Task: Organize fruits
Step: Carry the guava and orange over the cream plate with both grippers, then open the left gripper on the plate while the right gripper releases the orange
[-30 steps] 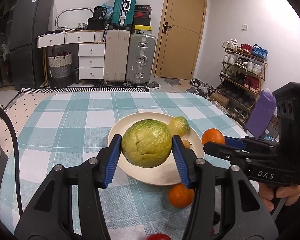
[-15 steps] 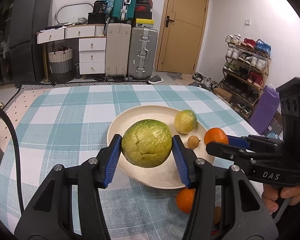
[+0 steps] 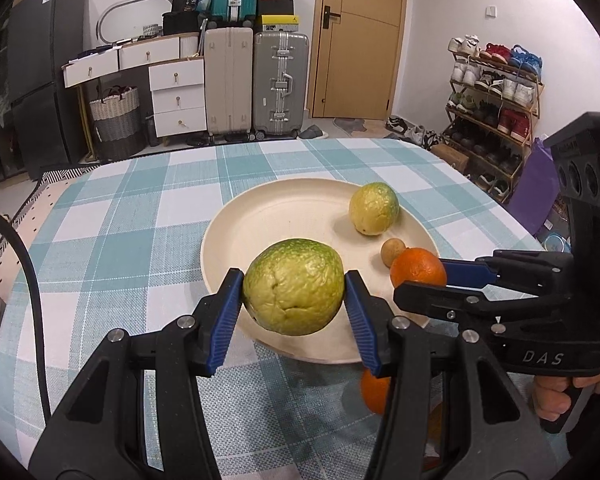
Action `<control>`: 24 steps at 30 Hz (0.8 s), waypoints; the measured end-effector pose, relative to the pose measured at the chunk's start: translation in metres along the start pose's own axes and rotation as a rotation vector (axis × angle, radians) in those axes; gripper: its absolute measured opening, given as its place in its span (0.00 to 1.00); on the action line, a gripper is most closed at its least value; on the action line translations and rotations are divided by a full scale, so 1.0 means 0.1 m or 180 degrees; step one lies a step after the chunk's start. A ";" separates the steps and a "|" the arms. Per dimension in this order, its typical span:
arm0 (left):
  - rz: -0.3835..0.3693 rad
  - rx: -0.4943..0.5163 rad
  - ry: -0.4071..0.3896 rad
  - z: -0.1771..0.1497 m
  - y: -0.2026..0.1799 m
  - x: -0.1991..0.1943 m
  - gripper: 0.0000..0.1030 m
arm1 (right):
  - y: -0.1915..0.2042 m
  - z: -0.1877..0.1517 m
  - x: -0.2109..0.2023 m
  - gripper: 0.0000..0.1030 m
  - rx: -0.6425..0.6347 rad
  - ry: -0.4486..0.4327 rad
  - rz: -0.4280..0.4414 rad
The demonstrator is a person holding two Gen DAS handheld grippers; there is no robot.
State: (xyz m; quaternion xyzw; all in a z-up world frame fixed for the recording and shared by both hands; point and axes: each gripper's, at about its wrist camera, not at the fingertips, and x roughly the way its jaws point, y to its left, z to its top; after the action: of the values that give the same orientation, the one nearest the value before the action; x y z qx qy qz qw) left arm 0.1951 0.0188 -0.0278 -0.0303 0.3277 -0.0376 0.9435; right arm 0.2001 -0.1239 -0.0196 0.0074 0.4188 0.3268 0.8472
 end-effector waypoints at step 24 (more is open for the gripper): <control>-0.0050 -0.0148 -0.0023 0.01 0.09 -0.05 0.53 | -0.02 0.00 -0.17 0.81 -0.0074 -0.0335 -0.0037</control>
State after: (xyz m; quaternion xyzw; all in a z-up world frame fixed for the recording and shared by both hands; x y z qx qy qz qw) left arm 0.1920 0.0287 -0.0243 -0.0549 0.3248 -0.0373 0.9435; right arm 0.1939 -0.1347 -0.0085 0.0124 0.3699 0.3258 0.8700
